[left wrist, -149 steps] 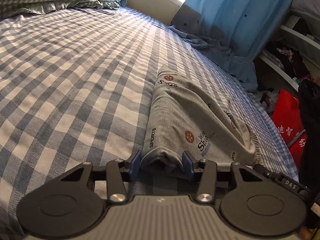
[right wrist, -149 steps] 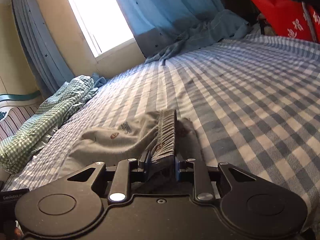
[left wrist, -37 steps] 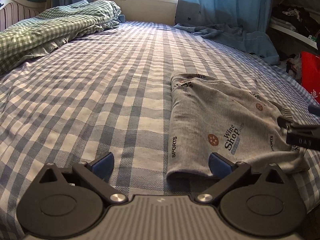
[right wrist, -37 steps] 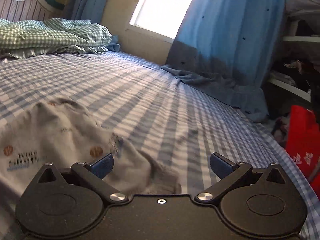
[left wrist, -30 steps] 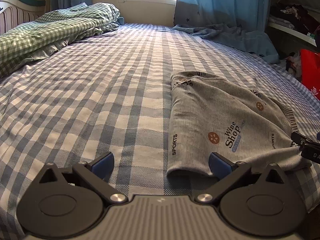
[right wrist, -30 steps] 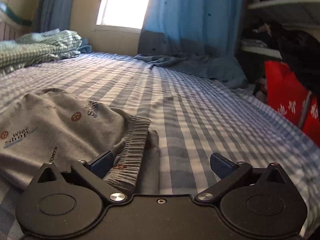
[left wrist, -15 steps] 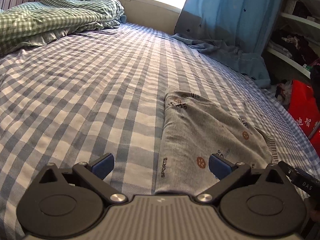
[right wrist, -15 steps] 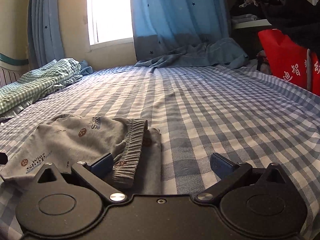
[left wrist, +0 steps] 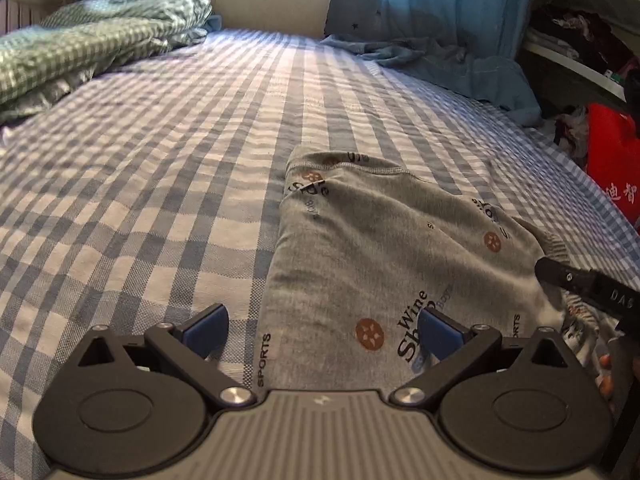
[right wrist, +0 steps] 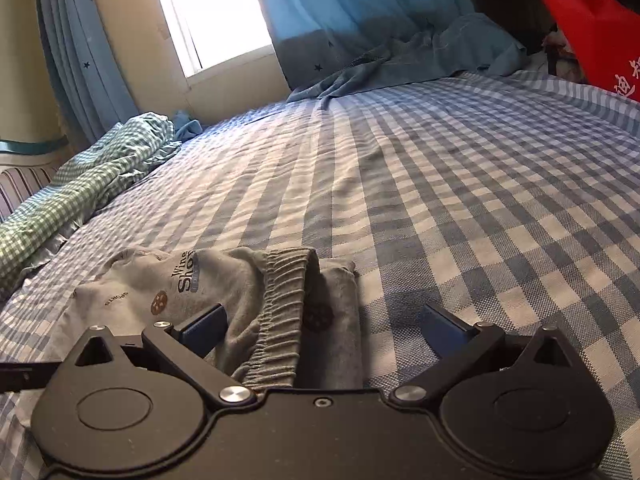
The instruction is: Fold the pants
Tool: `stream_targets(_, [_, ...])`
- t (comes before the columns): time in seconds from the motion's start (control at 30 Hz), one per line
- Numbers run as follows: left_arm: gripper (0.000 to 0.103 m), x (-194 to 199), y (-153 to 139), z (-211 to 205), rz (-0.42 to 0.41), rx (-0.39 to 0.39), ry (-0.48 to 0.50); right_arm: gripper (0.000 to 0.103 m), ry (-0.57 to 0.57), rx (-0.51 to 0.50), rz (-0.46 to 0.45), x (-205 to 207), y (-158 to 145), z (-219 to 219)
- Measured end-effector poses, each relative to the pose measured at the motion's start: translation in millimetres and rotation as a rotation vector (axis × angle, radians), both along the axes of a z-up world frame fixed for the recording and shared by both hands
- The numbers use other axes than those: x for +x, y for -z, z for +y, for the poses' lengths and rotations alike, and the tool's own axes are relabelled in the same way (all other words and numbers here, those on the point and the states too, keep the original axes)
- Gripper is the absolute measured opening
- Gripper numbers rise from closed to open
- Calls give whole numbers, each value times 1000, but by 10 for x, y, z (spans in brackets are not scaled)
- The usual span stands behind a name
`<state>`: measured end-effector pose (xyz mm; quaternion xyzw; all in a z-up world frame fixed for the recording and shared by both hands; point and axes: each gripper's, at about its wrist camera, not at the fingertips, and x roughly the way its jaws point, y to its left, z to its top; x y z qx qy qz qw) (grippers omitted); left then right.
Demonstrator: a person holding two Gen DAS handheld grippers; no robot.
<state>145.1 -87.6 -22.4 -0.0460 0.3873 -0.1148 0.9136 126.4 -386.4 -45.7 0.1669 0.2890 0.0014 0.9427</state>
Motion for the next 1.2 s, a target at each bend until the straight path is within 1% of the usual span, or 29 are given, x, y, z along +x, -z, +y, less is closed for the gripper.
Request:
stream_targets(0.1, [103,-111,58,-90,-52,76,30,102,-9,4,-7,-44,3,-26])
stream_targets(0.13, [103,-136,68,-95,-62,76,27,102,-7,-7,-5,-55,3,-15])
stream_targets(0.23, [103,-156,48,-79,-54,60,25,102,5,-36,-6,-89,-3,32])
stream_targets(0.3, [103,-136,21,-52,-36,54,36,97,13,-29,-18,-128,0,17])
stream_targets(0.37, [103,-127,5,-15,-24,39,42,93,14,0,-31,-165,8,-23])
stream_targets(0.47, [103,-97,-12,45,-8,9,42,86,10,34,-45,-218,19,-71])
stream_targets(0.57, [103,-58,-34,100,8,-28,33,80,4,43,-48,-255,26,-84])
stream_targets(0.67, [103,-17,-56,159,19,-80,24,76,2,37,-35,-245,5,-68])
stream_targets(0.73, [103,17,-68,184,34,-102,16,75,10,28,-17,-220,-17,-31])
stream_targets(0.8, [103,55,-70,193,46,-111,6,75,26,26,8,-183,-47,-4])
stream_targets(0.87, [103,93,-76,173,58,-102,-6,74,42,31,30,-145,-77,20])
stream_targets(0.93, [103,122,-87,152,65,-96,-12,65,43,70,39,-119,-82,20])
stream_targets(0.97, [102,134,-94,142,68,-100,-13,54,42,108,44,-111,-68,6])
stream_targets(1.0, [100,143,-98,140,69,-106,-15,50,53,133,45,-115,-58,-6])
stream_targets(1.07, [94,160,-104,140,80,-131,-18,47,60,134,43,-130,-58,-9])
stream_targets(1.2, [76,164,-120,171,79,-161,-30,41,67,139,34,-165,-37,-13])
